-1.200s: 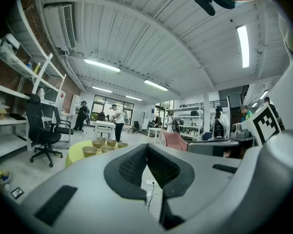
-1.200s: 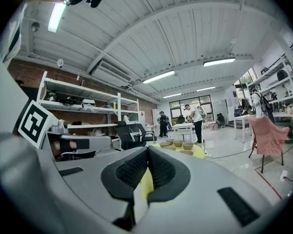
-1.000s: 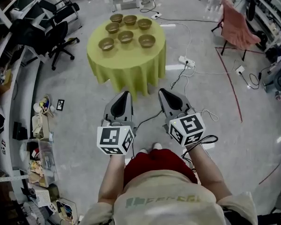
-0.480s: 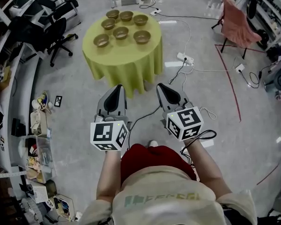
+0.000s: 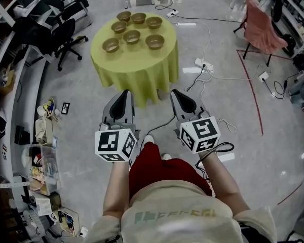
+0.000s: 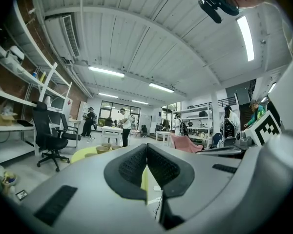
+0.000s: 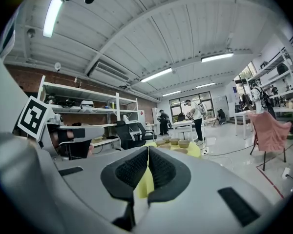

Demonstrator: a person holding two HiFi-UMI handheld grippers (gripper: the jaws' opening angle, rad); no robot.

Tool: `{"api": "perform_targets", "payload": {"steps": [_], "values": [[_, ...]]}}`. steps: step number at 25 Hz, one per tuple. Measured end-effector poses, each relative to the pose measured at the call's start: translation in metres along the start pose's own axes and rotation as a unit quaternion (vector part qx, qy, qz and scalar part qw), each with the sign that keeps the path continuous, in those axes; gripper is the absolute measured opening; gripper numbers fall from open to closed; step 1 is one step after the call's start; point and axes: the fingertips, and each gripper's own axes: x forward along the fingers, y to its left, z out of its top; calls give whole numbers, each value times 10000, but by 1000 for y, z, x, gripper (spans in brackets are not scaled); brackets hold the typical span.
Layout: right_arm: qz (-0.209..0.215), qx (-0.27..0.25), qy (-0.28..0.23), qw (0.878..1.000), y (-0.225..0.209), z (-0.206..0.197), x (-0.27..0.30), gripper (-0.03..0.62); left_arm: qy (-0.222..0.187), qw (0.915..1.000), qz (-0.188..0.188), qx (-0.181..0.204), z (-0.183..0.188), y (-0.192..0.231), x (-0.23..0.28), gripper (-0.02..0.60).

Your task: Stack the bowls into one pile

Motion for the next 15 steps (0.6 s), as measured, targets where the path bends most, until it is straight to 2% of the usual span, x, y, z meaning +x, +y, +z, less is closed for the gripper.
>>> {"api": "perform_targets", "payload": {"steps": [8, 15], "values": [[-47, -34, -12, 10000, -13, 5, 27, 37, -32, 9999, 22, -96, -1, 16, 27, 23], [-155, 0, 73, 9999, -34, 8, 67, 37, 88, 9998, -1, -159, -9, 42, 71, 23]]}}
